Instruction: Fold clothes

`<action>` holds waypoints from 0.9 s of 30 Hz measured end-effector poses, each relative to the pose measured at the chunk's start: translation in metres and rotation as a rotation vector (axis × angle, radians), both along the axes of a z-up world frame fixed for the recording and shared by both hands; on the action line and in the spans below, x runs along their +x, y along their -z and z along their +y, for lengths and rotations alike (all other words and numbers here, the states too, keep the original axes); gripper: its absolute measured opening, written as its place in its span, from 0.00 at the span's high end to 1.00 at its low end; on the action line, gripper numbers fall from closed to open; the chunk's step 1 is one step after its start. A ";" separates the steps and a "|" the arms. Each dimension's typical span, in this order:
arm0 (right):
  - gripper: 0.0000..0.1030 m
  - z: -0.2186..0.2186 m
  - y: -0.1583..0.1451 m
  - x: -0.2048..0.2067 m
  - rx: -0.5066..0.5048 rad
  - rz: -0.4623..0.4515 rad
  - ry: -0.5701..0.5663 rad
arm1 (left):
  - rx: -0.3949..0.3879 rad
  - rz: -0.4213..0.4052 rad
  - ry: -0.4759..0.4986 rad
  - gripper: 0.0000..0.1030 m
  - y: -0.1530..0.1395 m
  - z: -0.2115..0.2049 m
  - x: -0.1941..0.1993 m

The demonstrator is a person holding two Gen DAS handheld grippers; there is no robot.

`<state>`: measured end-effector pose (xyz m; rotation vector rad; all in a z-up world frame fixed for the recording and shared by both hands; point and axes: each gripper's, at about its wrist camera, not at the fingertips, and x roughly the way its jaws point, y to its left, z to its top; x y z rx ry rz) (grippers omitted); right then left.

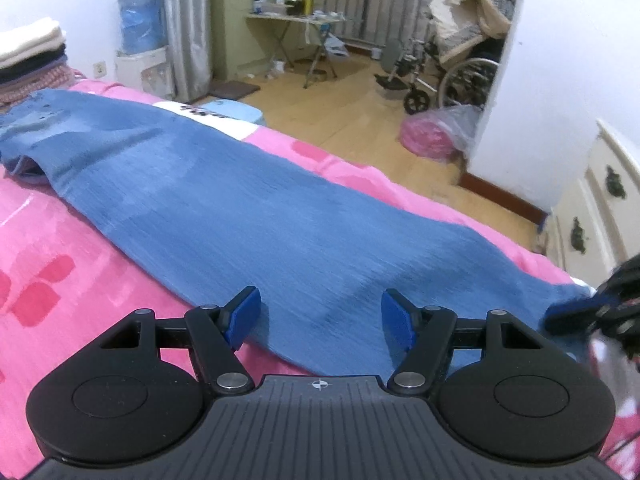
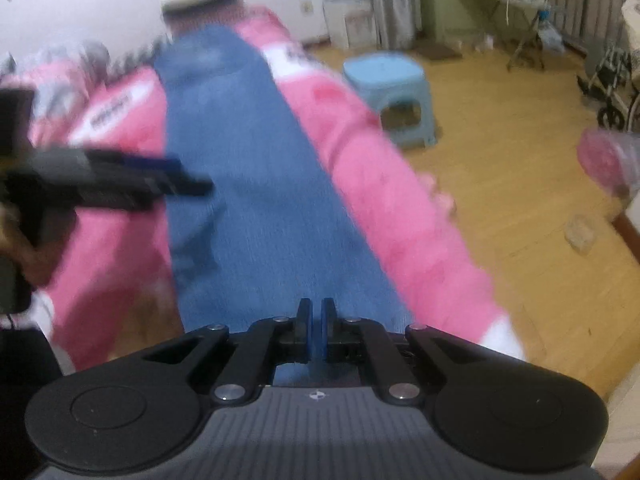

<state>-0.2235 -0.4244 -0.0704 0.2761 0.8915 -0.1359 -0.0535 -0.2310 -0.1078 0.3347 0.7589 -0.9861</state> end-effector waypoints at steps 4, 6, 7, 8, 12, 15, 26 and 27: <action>0.96 -0.001 -0.009 0.030 -0.011 -0.096 -0.002 | 0.006 -0.002 -0.030 0.35 0.006 0.000 0.010; 0.96 0.001 -0.004 0.047 -0.014 -0.122 -0.002 | 0.007 -0.003 -0.038 0.35 0.007 0.002 0.012; 0.96 0.001 0.006 0.055 -0.009 -0.097 -0.001 | 0.006 0.001 -0.041 0.35 0.006 0.004 0.012; 0.96 0.001 0.020 0.064 -0.020 -0.033 -0.003 | 0.004 0.004 -0.044 0.35 0.005 0.005 0.013; 0.96 -0.005 0.032 0.070 0.023 0.010 0.039 | -0.007 0.024 -0.078 0.35 -0.003 0.015 0.018; 0.95 -0.008 0.016 0.065 0.057 -0.012 0.083 | -0.016 0.042 -0.113 0.35 -0.012 0.025 0.023; 0.83 -0.013 -0.041 0.078 0.135 -0.079 0.130 | -0.073 0.061 -0.237 0.35 -0.049 0.068 0.047; 0.78 -0.010 -0.048 0.087 0.136 -0.079 0.113 | -0.079 0.064 -0.252 0.35 -0.050 0.072 0.051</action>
